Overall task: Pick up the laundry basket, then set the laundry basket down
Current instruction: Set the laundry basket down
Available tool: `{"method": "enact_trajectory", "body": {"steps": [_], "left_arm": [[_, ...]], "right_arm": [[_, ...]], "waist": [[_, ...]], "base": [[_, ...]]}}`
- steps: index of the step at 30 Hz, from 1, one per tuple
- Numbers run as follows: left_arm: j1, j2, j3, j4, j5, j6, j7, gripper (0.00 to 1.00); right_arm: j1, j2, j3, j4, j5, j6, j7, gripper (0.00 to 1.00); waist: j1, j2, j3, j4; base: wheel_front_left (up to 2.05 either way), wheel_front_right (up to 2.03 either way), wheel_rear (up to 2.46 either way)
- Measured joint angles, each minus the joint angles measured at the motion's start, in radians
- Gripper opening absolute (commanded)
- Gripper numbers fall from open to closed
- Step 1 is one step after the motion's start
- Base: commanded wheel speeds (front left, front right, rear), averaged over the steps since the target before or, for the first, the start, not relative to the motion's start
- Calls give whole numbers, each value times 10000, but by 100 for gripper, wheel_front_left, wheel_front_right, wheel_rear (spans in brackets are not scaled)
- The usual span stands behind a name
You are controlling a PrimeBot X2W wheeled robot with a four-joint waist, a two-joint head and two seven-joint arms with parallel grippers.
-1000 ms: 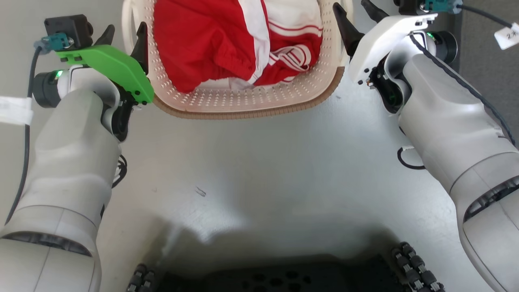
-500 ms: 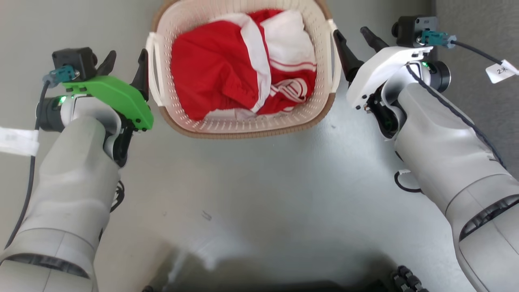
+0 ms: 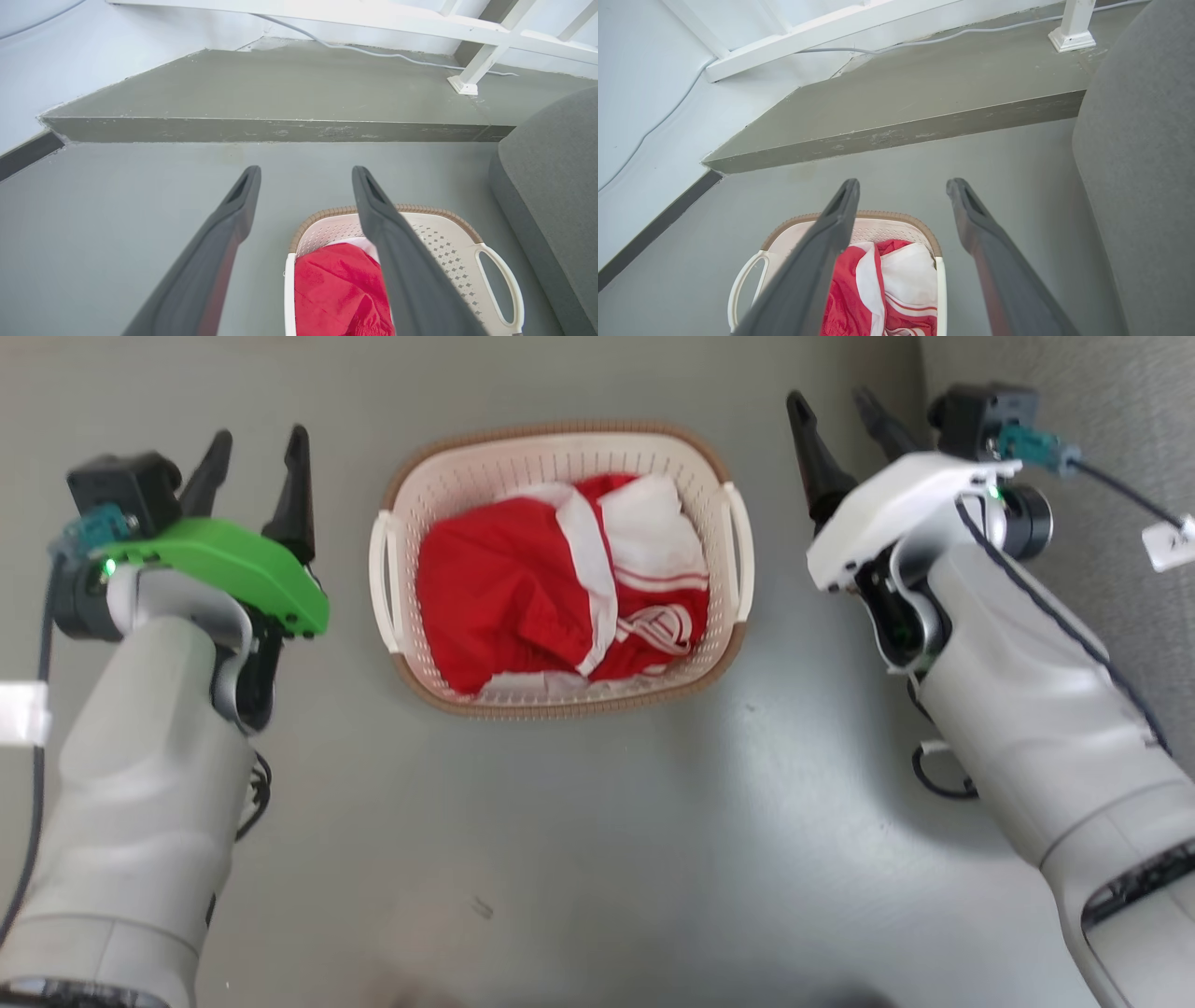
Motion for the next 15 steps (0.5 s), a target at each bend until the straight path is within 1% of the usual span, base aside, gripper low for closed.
{"method": "enact_trajectory", "body": {"steps": [5,6,8,11,13,15], "left_arm": [[765,86,297,-888,495,267,0,100],[912,105,364,-1055,541,301,0,100],[1252,153,518,-1383,746,435,0,100],[1820,176,759,-1871,961,656,0,100],[2181,171,895,-2182,1053,767,0,100],[2545,155,1043,-2525,1133,897,0,100]], "right_arm": [[793,-111,-397,-895,-577,-347,0,100],[933,-121,-497,-1093,-650,-372,0,100],[1190,-188,-650,-1455,-961,-667,0,100],[1648,-288,-986,-2019,-1290,-880,0,100],[2001,-343,-1156,-2334,-1469,-963,0,100],[2406,-357,-1289,-2594,-1689,-966,0,100]], "waist": [[0,0,-644,-36],[0,0,-770,-45],[-1,0,-1023,-65],[0,0,-1396,-100],[0,0,-1638,-123],[-1,0,-1881,-142]], "base": [[0,0,0],[0,0,0],[0,0,0],[0,0,0],[0,0,0],[0,0,0]]}}
